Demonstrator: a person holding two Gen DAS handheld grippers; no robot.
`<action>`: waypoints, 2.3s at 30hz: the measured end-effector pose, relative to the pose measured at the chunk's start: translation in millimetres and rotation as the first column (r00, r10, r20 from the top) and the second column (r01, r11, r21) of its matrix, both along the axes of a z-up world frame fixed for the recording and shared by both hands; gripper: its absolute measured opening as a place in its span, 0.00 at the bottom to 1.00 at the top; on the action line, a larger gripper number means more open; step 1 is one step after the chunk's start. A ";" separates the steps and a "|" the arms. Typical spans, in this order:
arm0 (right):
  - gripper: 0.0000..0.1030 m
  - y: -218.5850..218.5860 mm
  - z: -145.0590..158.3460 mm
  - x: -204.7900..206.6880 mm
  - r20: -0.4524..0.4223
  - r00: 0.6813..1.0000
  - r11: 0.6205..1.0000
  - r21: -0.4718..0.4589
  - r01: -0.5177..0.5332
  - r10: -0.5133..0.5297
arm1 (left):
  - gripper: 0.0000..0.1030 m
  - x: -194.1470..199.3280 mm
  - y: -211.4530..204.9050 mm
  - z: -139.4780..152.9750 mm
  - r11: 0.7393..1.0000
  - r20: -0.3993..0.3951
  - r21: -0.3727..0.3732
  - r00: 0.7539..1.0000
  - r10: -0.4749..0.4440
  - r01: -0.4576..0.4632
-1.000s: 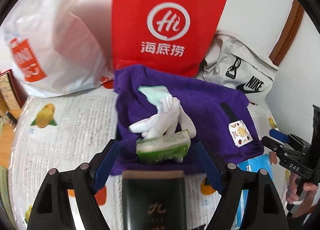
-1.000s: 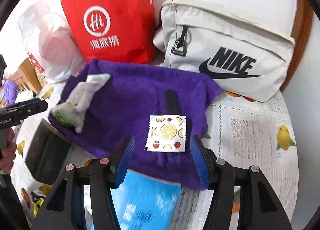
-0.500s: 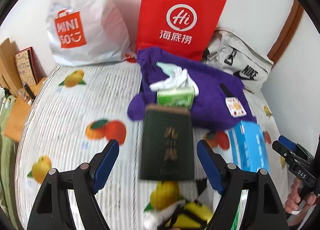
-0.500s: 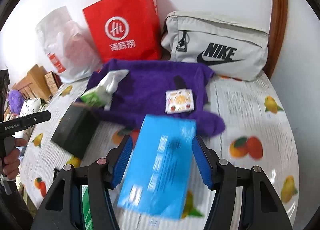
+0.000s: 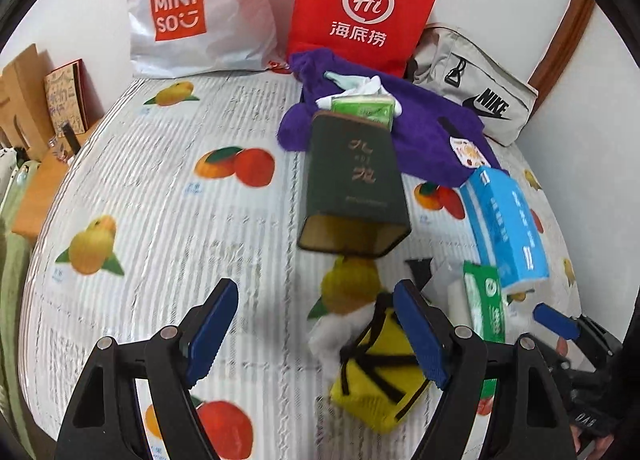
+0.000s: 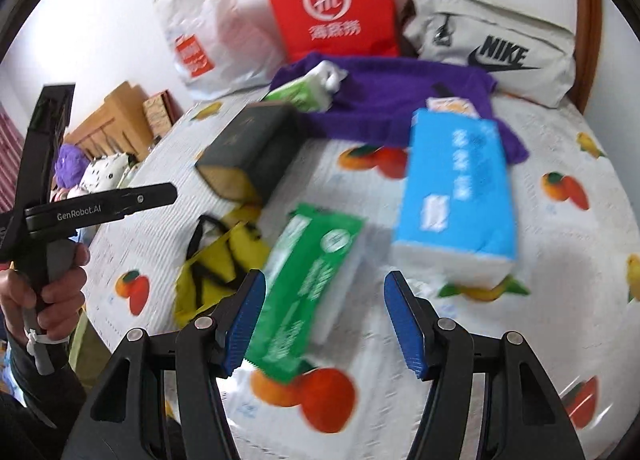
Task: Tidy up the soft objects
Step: 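Grasp the long green snack packet with the right tool while the left tool approaches the yellow sock, then grasp the yellow black-striped sock with the left tool while the right tool holds the packet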
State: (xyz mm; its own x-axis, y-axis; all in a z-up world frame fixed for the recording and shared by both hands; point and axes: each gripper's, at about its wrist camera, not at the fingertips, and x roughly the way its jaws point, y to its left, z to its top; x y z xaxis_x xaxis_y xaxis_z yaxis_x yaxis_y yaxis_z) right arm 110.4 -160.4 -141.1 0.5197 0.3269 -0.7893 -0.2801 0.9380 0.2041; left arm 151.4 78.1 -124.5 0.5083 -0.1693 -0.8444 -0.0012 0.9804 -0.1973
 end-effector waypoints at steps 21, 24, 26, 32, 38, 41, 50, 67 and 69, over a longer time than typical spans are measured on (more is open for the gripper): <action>0.34 42.7 -15.7 2.2 0.093 0.996 0.987 -0.159 0.014 0.001 | 0.76 -26.8 18.8 -25.9 0.999 -0.017 -0.046 0.999 0.027 -0.028; 0.33 35.4 -11.3 -1.0 0.102 0.995 0.987 -0.158 0.020 -0.004 | 0.76 -27.8 20.3 -25.7 0.998 -0.017 -0.050 0.999 0.031 -0.031; 0.33 27.7 -5.5 -5.0 0.109 0.994 0.990 -0.139 0.031 -0.016 | 0.76 -29.6 19.3 -25.2 0.998 -0.011 -0.057 1.000 0.024 -0.025; 0.33 5.5 7.4 -16.7 0.118 0.992 0.997 -0.072 0.039 -0.031 | 0.76 -34.4 4.4 -24.2 0.997 -0.002 -0.063 0.999 -0.033 0.033; 0.33 -17.8 6.1 -29.3 0.128 0.990 0.995 -0.066 0.072 -0.063 | 0.76 -43.4 -13.4 -27.7 0.993 0.006 -0.061 0.995 -0.100 0.100; 0.33 -27.6 4.7 -34.7 0.131 0.989 0.995 -0.065 0.079 -0.070 | 0.76 -44.0 -15.7 -32.1 0.992 -0.008 -0.077 0.995 -0.102 0.101; 0.33 -47.2 -6.6 -43.4 0.120 0.989 0.995 -0.045 0.093 -0.087 | 0.80 -52.9 -50.8 -38.5 0.975 0.005 -0.030 0.975 -0.221 0.221; 0.33 -68.1 -29.1 -46.4 0.083 0.990 0.992 -0.047 0.120 -0.116 | 0.63 -49.3 -70.0 -54.9 0.966 0.024 0.088 0.969 -0.245 0.242; 0.33 -70.6 -33.3 -46.2 0.069 0.991 0.991 -0.047 0.121 -0.118 | 0.61 -50.6 -63.5 -51.1 0.971 0.040 0.044 0.971 -0.237 0.236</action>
